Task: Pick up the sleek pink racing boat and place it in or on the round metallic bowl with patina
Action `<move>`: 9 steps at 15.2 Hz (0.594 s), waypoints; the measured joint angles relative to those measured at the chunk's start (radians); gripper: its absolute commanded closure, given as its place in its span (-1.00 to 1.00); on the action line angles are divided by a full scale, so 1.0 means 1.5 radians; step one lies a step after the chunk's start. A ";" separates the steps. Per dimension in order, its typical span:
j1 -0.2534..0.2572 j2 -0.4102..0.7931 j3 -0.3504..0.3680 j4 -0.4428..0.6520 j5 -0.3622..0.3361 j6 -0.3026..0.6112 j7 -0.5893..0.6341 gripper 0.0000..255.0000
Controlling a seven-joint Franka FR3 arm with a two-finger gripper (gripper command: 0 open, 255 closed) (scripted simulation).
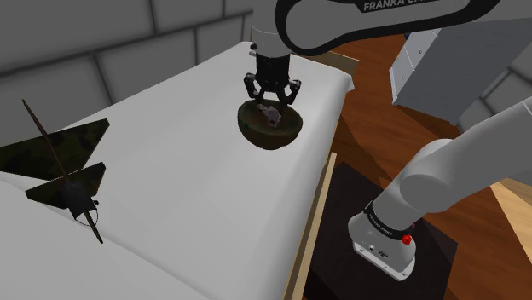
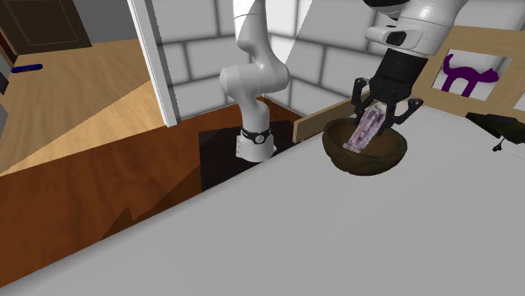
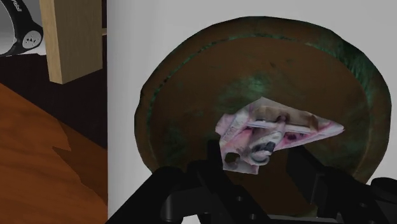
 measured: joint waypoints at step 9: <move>0.000 0.001 0.001 0.046 0.000 -0.044 -0.001 -1.00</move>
